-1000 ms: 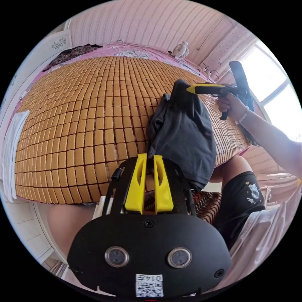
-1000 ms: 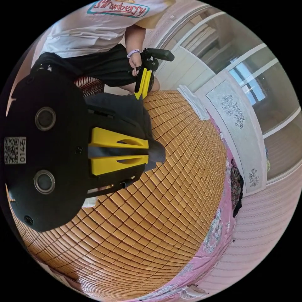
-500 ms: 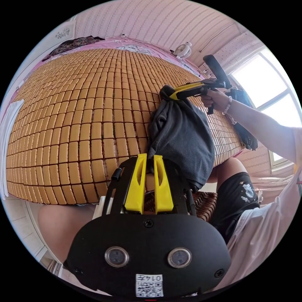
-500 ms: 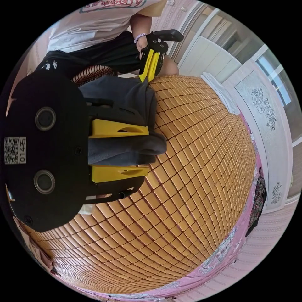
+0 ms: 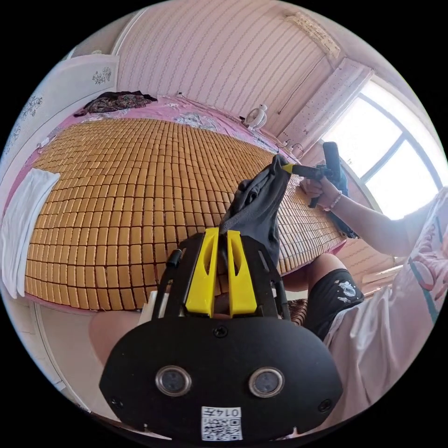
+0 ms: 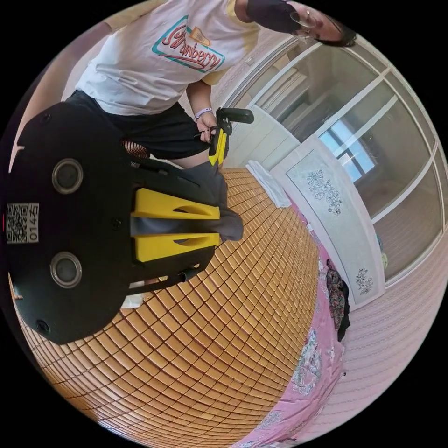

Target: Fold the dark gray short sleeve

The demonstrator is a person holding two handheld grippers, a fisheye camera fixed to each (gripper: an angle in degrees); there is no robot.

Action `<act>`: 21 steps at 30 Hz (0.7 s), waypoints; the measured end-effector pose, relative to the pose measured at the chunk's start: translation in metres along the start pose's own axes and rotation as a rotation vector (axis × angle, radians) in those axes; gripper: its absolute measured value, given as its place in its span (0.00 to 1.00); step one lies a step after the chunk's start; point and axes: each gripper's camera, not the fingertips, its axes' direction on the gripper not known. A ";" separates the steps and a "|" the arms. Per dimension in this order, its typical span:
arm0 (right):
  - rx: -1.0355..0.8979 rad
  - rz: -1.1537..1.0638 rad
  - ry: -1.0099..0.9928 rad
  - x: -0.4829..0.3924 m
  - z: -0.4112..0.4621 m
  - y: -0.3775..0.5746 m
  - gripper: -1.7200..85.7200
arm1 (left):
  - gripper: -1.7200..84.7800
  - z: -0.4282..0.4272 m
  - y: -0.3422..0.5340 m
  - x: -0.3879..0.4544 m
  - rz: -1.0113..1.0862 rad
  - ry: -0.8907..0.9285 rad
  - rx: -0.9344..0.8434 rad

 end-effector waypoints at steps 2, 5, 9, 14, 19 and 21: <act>0.021 -0.041 0.002 -0.016 -0.008 -0.003 0.07 | 0.06 -0.022 0.002 0.001 0.011 -0.013 0.044; 0.047 -0.121 -0.018 -0.042 -0.009 -0.018 0.07 | 0.06 -0.064 0.012 0.000 0.017 -0.068 0.128; 0.073 -0.251 -0.075 -0.078 0.013 -0.060 0.07 | 0.03 -0.119 0.038 -0.016 -0.031 -0.199 0.235; 0.077 -0.371 -0.184 -0.119 0.077 -0.130 0.06 | 0.02 -0.175 0.060 -0.055 -0.100 -0.393 0.305; 0.043 -0.478 -0.249 -0.163 0.164 -0.228 0.07 | 0.03 -0.223 0.044 -0.141 -0.213 -0.642 0.365; -0.009 -0.429 -0.179 -0.180 0.225 -0.282 0.08 | 0.05 -0.223 0.041 -0.194 -0.319 -0.682 0.375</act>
